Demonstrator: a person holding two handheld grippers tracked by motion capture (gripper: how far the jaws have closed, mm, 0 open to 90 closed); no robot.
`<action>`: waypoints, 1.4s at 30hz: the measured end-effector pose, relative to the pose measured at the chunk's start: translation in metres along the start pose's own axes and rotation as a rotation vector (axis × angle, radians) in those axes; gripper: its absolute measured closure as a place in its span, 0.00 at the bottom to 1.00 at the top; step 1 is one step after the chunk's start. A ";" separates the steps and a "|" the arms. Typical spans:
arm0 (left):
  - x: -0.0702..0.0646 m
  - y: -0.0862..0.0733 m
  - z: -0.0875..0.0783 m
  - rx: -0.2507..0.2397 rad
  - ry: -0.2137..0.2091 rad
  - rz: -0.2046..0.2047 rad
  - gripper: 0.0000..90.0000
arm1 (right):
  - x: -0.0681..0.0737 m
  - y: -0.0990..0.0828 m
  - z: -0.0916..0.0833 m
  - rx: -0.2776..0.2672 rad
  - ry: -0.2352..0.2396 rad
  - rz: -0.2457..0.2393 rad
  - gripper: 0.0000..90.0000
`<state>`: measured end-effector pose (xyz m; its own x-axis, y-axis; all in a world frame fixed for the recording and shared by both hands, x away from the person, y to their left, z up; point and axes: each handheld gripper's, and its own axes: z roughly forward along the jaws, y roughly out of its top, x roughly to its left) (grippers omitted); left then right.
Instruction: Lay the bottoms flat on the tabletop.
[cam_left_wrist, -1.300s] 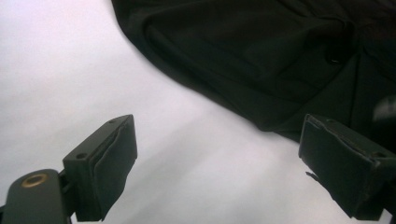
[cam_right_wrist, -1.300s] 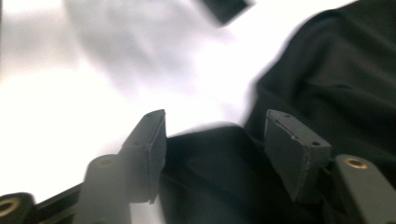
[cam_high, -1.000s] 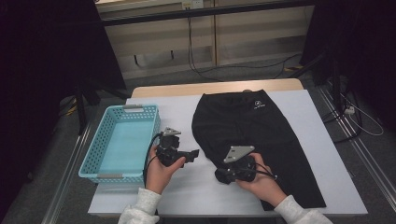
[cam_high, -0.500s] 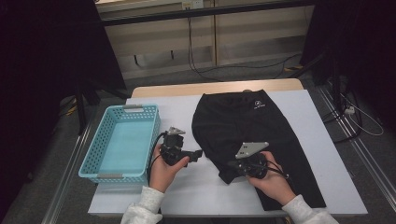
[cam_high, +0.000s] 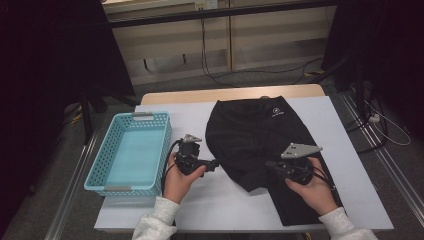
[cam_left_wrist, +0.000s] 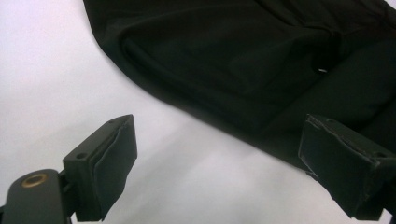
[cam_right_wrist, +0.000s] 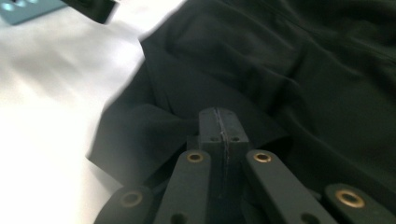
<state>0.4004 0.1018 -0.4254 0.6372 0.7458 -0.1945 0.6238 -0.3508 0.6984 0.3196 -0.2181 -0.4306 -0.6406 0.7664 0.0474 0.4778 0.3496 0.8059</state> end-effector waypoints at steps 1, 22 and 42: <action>0.000 0.000 0.000 0.000 0.001 0.002 0.13 | -0.003 -0.002 -0.001 0.007 -0.007 0.011 1.00; 0.001 0.001 0.004 0.006 -0.009 -0.004 0.13 | 0.024 0.009 0.008 -0.009 0.012 -0.096 0.67; 0.009 -0.005 -0.006 0.005 0.007 -0.024 0.13 | 0.059 0.010 0.059 0.147 0.152 -0.140 1.00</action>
<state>0.4004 0.1141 -0.4269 0.6190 0.7578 -0.2063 0.6408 -0.3354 0.6905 0.3215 -0.1376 -0.4543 -0.7842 0.6194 0.0386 0.4537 0.5297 0.7166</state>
